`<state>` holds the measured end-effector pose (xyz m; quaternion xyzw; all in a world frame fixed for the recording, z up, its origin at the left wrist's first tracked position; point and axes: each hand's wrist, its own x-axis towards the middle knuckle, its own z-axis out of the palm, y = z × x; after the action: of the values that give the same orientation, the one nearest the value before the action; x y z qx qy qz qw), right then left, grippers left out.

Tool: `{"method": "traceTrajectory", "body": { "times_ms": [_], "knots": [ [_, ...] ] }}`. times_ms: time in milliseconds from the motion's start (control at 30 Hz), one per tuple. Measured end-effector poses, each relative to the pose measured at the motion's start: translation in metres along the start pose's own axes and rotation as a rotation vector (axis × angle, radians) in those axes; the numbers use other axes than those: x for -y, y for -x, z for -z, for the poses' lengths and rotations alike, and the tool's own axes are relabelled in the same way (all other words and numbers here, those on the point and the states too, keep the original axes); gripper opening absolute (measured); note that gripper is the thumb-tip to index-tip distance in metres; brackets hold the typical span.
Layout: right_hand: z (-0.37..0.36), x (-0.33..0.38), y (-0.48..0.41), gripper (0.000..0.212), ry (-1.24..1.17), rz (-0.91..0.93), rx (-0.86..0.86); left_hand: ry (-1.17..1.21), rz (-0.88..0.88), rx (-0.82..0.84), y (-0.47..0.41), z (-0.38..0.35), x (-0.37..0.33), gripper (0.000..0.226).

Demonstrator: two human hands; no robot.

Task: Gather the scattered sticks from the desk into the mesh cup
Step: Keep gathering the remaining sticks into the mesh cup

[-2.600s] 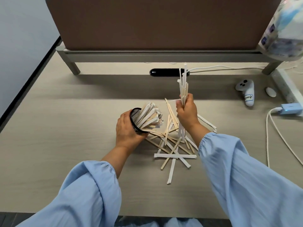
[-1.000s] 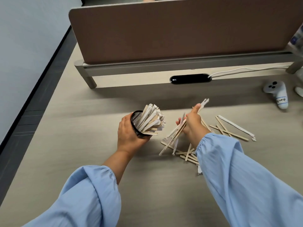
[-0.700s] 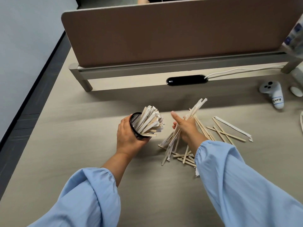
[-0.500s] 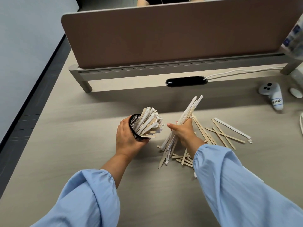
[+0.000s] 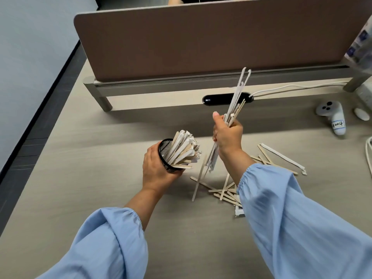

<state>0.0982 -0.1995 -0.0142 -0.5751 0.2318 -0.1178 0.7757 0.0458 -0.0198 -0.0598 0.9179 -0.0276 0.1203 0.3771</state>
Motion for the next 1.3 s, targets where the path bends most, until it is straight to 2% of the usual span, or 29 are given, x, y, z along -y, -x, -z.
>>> {"method": "traceTrajectory", "body": {
  "times_ms": [133, 367, 533, 667, 733, 1033, 1133, 1200, 1300],
  "knots": [
    [-0.008, 0.014, 0.001, 0.046, 0.002, 0.142, 0.037, -0.008, 0.000, 0.009, -0.001, -0.002, 0.002, 0.085],
    [0.006, -0.016, 0.004, 0.038, 0.255, 0.233, 0.066, -0.023, -0.023, 0.001, -0.002, -0.003, 0.005, 0.083],
    [0.022, -0.052, 0.005, 0.047, 0.409, 0.183, 0.154, -0.036, -0.019, 0.010, -0.002, -0.004, 0.009, 0.084],
    [0.024, -0.051, 0.010, 0.032, 0.430, 0.095, 0.180, -0.035, -0.016, 0.018, -0.002, -0.005, 0.010, 0.084],
    [0.021, -0.047, 0.010, 0.031, 0.414, 0.064, 0.176, -0.036, -0.015, 0.022, -0.002, -0.006, 0.011, 0.084],
    [0.006, -0.012, -0.003, 0.028, 0.348, 0.256, 0.144, -0.025, -0.012, 0.031, -0.006, -0.007, 0.010, 0.084],
    [0.008, -0.011, -0.009, 0.031, 0.413, 0.194, 0.181, -0.021, -0.005, 0.036, -0.007, -0.007, 0.009, 0.085],
    [0.013, -0.018, -0.007, 0.025, 0.485, 0.105, 0.213, -0.019, 0.000, 0.037, -0.008, -0.007, 0.007, 0.086],
    [0.021, -0.025, -0.002, 0.025, 0.457, 0.147, 0.187, -0.011, 0.007, 0.040, -0.007, -0.007, 0.006, 0.087]
  ]
}}
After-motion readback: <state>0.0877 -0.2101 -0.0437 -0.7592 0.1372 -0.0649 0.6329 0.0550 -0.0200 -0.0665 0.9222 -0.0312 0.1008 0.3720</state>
